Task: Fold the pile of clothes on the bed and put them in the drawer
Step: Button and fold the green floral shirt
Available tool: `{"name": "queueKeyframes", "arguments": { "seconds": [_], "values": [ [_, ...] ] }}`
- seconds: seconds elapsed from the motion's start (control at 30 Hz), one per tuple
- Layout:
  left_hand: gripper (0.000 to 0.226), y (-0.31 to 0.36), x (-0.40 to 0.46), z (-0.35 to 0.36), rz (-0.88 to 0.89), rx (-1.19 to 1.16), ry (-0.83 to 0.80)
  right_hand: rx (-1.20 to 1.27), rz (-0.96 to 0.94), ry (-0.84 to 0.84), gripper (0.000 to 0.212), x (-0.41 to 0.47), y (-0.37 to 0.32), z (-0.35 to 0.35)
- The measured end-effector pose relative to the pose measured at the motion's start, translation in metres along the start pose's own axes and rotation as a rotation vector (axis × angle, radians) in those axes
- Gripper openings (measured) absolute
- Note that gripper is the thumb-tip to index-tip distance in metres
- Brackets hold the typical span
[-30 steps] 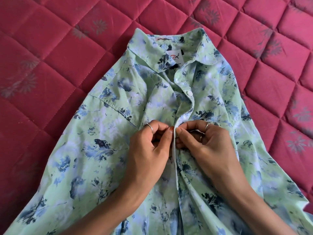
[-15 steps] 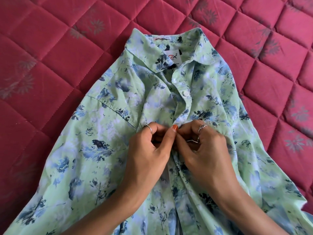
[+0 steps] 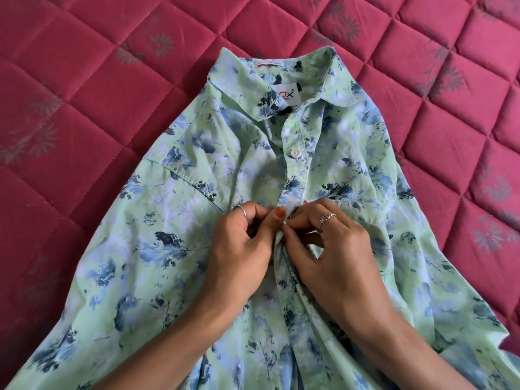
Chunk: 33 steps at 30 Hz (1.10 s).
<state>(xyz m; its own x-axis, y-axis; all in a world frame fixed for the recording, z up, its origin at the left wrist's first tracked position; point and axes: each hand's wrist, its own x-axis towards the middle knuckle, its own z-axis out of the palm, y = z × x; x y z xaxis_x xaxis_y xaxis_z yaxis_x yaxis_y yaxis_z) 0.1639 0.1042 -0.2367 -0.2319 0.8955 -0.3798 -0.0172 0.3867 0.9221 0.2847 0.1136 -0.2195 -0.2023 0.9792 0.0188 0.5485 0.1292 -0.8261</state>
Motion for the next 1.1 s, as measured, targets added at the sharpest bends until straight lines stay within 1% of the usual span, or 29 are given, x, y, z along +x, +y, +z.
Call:
{"name": "queueKeyframes", "arguments": {
  "seconds": [0.1,0.13,0.2,0.3,0.37,0.4,0.47,0.57,0.67,0.7,0.77,0.83,0.9,1.0,1.1],
  "values": [
    [0.023,-0.002,0.001,-0.001,0.015,0.014,0.006,0.026,0.05,-0.001,0.008,0.001,-0.003,-0.001],
    [0.026,-0.003,0.002,-0.001,0.019,0.015,0.007,0.056,0.093,-0.012,0.008,0.001,-0.004,-0.002],
    [0.031,-0.006,0.003,-0.001,0.02,0.02,0.005,0.215,0.246,-0.067,0.008,0.004,-0.008,-0.005],
    [0.033,-0.006,0.005,-0.002,0.027,0.041,0.006,0.53,0.46,-0.122,0.006,0.01,-0.007,-0.008],
    [0.034,-0.008,0.006,-0.003,0.033,0.055,0.0,0.662,0.517,-0.127,0.006,0.014,-0.003,-0.008],
    [0.034,-0.009,0.007,-0.003,0.037,0.061,0.001,0.656,0.508,-0.135,0.006,0.015,-0.002,-0.007],
    [0.033,-0.012,0.009,-0.003,0.04,0.074,0.014,0.504,0.427,-0.151,0.007,0.014,0.0,-0.007],
    [0.025,-0.011,0.01,-0.001,0.046,0.112,0.026,0.148,0.206,-0.111,0.008,0.011,0.001,-0.006],
    [0.024,-0.01,0.008,0.002,0.061,0.172,0.049,-0.089,-0.024,-0.033,0.002,0.008,0.005,0.0],
    [0.024,-0.009,0.007,0.003,0.063,0.192,0.06,-0.122,-0.079,-0.015,0.002,0.005,0.007,0.003],
    [0.026,-0.007,0.005,0.003,0.075,0.247,0.082,-0.145,-0.153,-0.006,0.01,0.002,0.01,0.007],
    [0.027,-0.002,0.002,0.003,0.136,0.382,0.087,-0.155,-0.192,-0.015,0.018,0.0,0.008,0.006],
    [0.025,0.006,-0.003,0.003,0.217,0.475,0.077,-0.163,-0.212,-0.01,0.019,-0.002,0.007,0.003],
    [0.025,0.017,-0.015,0.003,0.281,0.468,0.069,-0.169,-0.229,0.018,0.012,-0.007,0.001,-0.004],
    [0.031,0.027,-0.031,0.005,0.268,0.426,0.062,-0.131,-0.235,0.062,0.01,-0.014,-0.011,-0.01]
  ]
}}
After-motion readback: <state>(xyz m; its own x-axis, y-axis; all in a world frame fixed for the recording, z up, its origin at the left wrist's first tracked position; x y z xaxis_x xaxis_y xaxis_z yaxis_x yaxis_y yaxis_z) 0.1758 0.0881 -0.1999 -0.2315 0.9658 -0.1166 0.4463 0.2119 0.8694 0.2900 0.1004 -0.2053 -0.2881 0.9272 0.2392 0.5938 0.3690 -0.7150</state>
